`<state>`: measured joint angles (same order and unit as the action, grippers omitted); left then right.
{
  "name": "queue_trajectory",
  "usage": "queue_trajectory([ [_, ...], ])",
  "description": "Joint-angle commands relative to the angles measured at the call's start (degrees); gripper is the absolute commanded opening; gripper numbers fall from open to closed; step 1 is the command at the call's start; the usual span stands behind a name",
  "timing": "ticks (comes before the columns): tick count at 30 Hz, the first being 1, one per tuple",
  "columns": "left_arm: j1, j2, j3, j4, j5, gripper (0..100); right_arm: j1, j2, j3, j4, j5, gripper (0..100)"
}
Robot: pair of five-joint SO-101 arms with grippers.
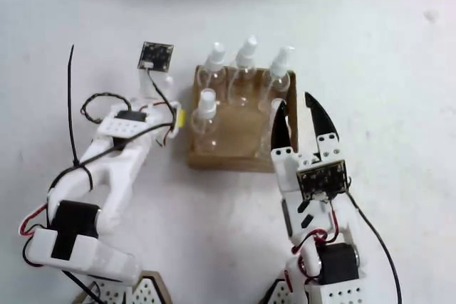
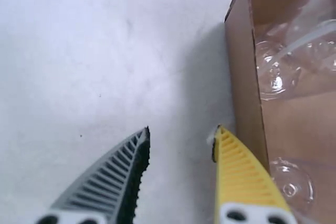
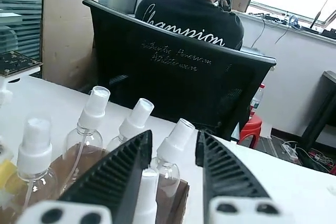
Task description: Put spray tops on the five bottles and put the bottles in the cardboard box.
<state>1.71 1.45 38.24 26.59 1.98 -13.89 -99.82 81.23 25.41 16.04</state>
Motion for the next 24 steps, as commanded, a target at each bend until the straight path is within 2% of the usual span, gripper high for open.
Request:
queue_trajectory([
  [1, 0.5, -0.2, -3.3, -1.1, -0.6, 19, 0.4, -0.4, -1.6, 0.6, -0.4, 10.8],
  [5, 0.5, -0.2, -3.3, -1.1, -0.6, 19, 0.5, -0.5, -1.8, 0.7, -0.4, 0.5],
  [7, 0.5, -0.2, -3.3, -1.1, -0.6, 19, 0.5, -1.6, -2.2, 0.7, 0.0, 3.2],
  [10, 0.5, -0.2, -3.3, -1.1, -0.6, 19, 0.7, -3.9, -5.7, 2.8, 0.1, 1.5],
  [17, 0.5, -0.2, -3.3, -1.1, -0.6, 19, 0.3, -3.6, -21.1, 19.3, -0.4, 1.5],
  [24, 0.5, -0.2, -3.3, -1.1, -0.6, 19, 0.8, -3.6, -29.4, 31.5, 0.1, 1.5],
])
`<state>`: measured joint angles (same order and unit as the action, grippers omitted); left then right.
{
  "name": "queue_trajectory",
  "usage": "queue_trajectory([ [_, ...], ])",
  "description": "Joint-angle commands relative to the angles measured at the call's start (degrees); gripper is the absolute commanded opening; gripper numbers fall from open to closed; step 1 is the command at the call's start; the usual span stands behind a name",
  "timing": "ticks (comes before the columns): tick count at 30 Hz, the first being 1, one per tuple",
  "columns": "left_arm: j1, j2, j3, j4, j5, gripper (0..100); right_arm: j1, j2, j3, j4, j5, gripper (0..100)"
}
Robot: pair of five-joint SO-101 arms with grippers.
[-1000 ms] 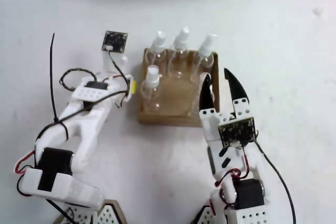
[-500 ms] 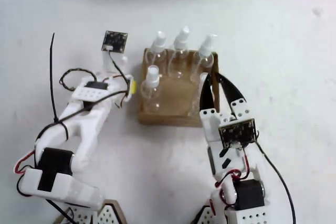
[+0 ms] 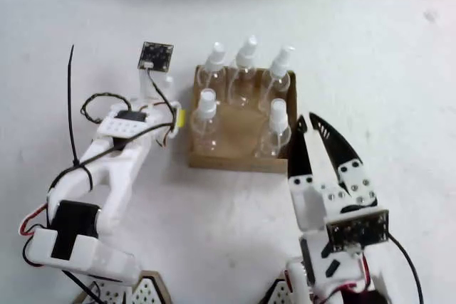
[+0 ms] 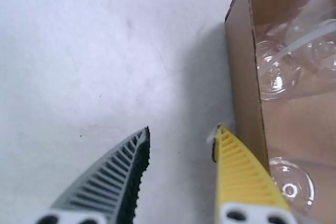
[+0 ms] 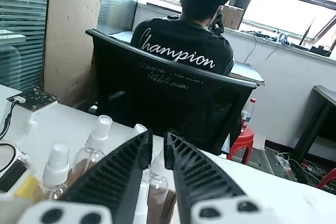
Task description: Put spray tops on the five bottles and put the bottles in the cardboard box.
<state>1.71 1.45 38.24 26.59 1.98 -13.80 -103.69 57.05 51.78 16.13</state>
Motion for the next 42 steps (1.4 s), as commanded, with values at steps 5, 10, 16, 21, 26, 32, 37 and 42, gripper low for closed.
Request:
queue_trajectory([
  [5, 0.5, -0.2, -3.3, -1.1, -0.6, 19, 0.8, 0.2, -7.6, 13.5, 0.1, 1.5],
  [10, 0.5, -0.2, -3.3, -1.1, -0.6, 19, 0.8, 0.2, -7.7, 17.5, 0.1, 1.5],
  [16, 0.5, -0.2, -3.3, -1.1, -0.6, 19, 0.8, 0.2, -7.4, 24.6, 0.1, 1.5],
  [21, 0.5, -0.2, -3.3, -1.1, -0.6, 19, 0.8, 0.2, -7.4, 35.9, -0.2, 1.5],
  [26, 0.5, -0.2, -3.3, -1.1, -0.6, 19, 0.8, 0.3, -5.5, 40.6, -0.4, 1.5],
  [32, 0.5, -0.2, -3.3, -1.1, -0.6, 19, 1.7, 0.3, 0.1, 37.9, -0.4, 1.5],
  [37, 0.5, -0.2, -3.3, -1.1, -0.6, 19, 5.3, 0.3, 10.4, 29.2, -0.4, 1.5],
  [42, 0.5, -0.2, -3.3, -1.1, -0.6, 19, 11.3, 0.3, 27.3, 12.9, -0.4, 1.5],
])
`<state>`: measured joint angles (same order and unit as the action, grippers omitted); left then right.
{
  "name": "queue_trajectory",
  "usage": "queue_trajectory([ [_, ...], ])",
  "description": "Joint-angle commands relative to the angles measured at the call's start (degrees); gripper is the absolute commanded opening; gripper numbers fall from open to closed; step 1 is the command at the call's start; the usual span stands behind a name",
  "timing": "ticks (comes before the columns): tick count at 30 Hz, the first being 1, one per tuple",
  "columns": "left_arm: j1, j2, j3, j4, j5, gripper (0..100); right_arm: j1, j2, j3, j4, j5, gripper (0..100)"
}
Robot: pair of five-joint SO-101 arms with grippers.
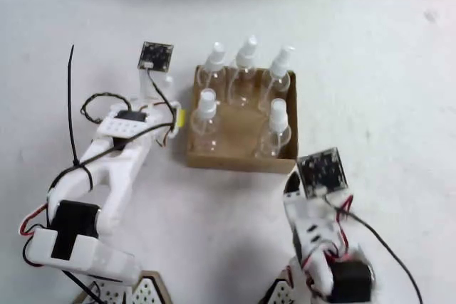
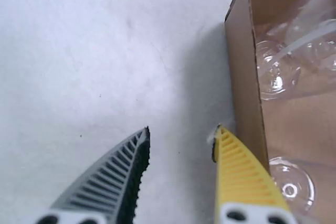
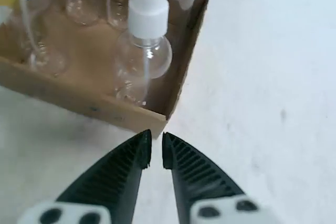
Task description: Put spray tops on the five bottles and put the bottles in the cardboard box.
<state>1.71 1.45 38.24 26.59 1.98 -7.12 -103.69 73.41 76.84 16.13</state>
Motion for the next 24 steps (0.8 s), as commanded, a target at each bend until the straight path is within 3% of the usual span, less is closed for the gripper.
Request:
queue_trajectory([
  [1, 0.5, -0.2, -3.3, -1.1, -0.6, 19, 5.4, 0.3, 14.8, -15.5, -0.3, 1.5],
  [4, 0.5, -0.2, -3.3, -1.1, -0.6, 19, 6.5, 0.9, 23.9, -22.5, -0.1, 1.5],
  [11, 0.5, -0.2, -3.3, -1.1, -0.6, 19, 7.5, 0.6, 23.4, -15.3, -0.1, 1.5],
  [16, 0.5, -0.2, -3.3, -1.1, -0.6, 19, 7.6, 0.6, 23.4, -4.3, -0.1, 1.5],
  [24, 0.5, -0.2, -3.3, -1.1, -0.6, 19, 7.5, 0.7, 23.4, -4.2, -0.1, 1.5],
])
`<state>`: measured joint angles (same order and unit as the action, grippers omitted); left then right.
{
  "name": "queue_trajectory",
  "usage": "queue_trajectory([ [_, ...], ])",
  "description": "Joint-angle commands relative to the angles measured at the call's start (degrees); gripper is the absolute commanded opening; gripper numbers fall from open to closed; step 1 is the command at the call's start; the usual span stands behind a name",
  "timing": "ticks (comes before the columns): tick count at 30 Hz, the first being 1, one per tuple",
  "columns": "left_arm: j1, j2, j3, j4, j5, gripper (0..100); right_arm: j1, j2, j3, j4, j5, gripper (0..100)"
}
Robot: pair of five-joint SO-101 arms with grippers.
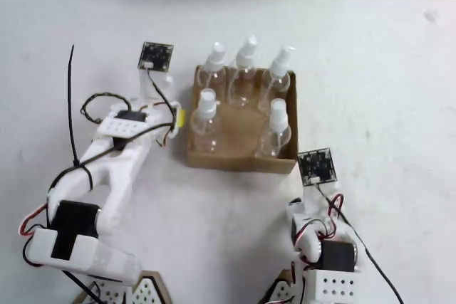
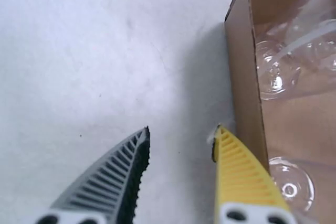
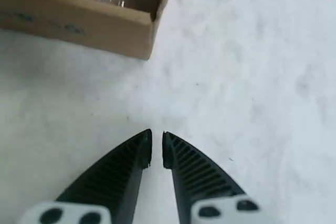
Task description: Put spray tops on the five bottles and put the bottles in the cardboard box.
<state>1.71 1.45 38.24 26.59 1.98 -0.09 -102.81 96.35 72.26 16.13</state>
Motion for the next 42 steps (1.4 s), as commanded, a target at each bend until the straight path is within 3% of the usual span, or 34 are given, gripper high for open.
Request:
queue_trajectory([
  [1, 0.5, -0.2, -3.3, -1.1, -0.6, 19, 0.5, -0.2, 0.4, 0.4, -0.1, 1.5],
  [12, 0.0, -0.7, -3.1, 0.3, -0.5, 18, 0.5, -0.2, 0.4, 0.4, -0.1, 1.5],
  [19, -0.8, -3.5, -3.3, 3.9, -0.5, 7, 0.5, -0.2, 0.4, 0.4, -0.1, 1.5],
  [27, -5.2, -15.1, -2.5, 12.0, -0.1, 2, 0.5, -0.2, 0.4, 0.4, -0.1, 1.5],
  [42, -4.7, -50.4, 25.5, -4.3, -0.1, 2, 0.5, -0.2, 0.4, 0.4, -0.1, 1.5],
])
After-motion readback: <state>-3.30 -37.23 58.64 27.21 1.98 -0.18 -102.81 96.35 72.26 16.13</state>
